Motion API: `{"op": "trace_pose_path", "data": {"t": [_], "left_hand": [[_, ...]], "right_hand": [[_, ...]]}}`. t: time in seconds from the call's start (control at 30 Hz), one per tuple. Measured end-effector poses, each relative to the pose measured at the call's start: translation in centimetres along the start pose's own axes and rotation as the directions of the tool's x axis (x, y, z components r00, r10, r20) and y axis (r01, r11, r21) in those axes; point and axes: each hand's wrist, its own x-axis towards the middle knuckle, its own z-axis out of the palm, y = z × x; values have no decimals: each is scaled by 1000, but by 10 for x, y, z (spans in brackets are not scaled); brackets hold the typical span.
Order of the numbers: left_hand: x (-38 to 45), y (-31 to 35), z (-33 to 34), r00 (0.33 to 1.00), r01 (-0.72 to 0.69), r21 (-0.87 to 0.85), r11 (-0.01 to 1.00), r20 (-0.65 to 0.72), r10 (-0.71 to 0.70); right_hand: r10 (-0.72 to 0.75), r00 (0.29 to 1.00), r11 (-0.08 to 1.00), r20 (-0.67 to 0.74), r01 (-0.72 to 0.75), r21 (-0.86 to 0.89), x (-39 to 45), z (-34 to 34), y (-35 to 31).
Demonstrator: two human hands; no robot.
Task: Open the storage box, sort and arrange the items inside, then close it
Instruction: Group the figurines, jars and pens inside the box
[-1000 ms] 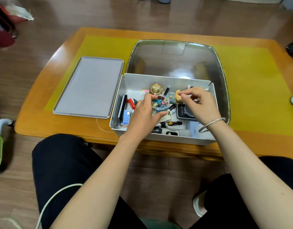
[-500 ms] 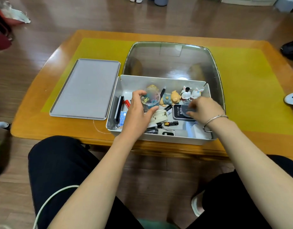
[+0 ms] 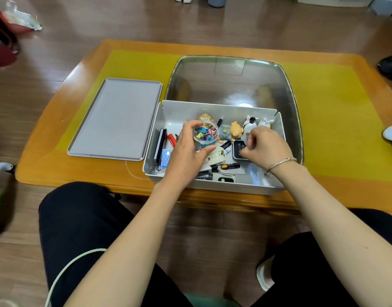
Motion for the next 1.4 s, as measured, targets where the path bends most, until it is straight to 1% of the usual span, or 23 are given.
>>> {"op": "trace_pose_path", "data": {"t": [0.1,0.17,0.23,0.3,0.37,0.4,0.47,0.53,0.6,0.67,0.73,0.83,0.9,1.0,1.03,1.1,1.13,1.23,1.27,1.4], "left_hand": [[0,-1,0,1000,11,-15,1000,-7,-12],[0,-1,-1,1000,8,1,1000,0,-8],[0,-1,0,1000,11,10,1000,13,-12],[-1,-1,0,1000,10,22,1000,15,-10],[-1,-1,0,1000,1,22,1000,15,-1],[0,-1,0,1000,-4,20,1000,19,3],[0,-1,0,999,-10,13,1000,33,10],[0,-1,1,999,-26,-2,1000,46,27],[-1,-1,1,998,-38,-25,999,51,39],[-1,0,1,998,-24,-72,997,62,29],[0,0,-1,996,-5,-124,992,85,15],[0,0,-2,993,-30,-103,994,113,41],[0,0,-1,991,-57,-98,994,117,68],[0,1,-2,992,-60,-142,988,99,75],[0,2,-2,993,-65,-146,987,91,79],[0,5,-3,994,-55,-145,988,82,67],[0,7,-4,996,-26,-157,987,83,39],[2,11,-9,988,129,-300,945,119,-98],[3,11,-10,983,161,-324,932,140,-121],[6,11,-12,970,184,-285,941,206,-127]], "right_hand": [[-2,984,977,-177,40,211,-5,-10,-9],[23,975,915,-221,69,397,-6,-16,-16],[53,977,819,-208,77,569,-5,-20,-24],[52,987,691,-155,77,719,-6,-23,-29],[-6,997,580,-83,71,811,-7,-23,-32],[-45,998,545,-50,67,836,-8,-22,-34],[-99,995,490,3,46,870,-9,-19,-39],[-105,993,458,49,4,889,-8,-15,-45],[-86,993,463,81,-32,886,-7,-11,-49],[-65,995,469,82,-42,882,-5,-7,-52],[-53,996,445,74,-43,894,-4,-6,-52],[-60,994,470,95,-56,881,-2,-4,-51],[-68,984,460,163,-114,881,-2,-3,-51],[-96,943,452,318,-244,858,-2,0,-51],[-113,935,451,337,-254,855,-2,1,-50],[-131,946,449,297,-211,868,-2,3,-48],[-126,957,443,263,-183,878,-1,4,-47],[-98,973,394,207,-153,906,0,6,-44],[-102,974,389,201,-147,909,0,7,-43],[-130,974,422,187,-117,899,0,10,-40]]}}
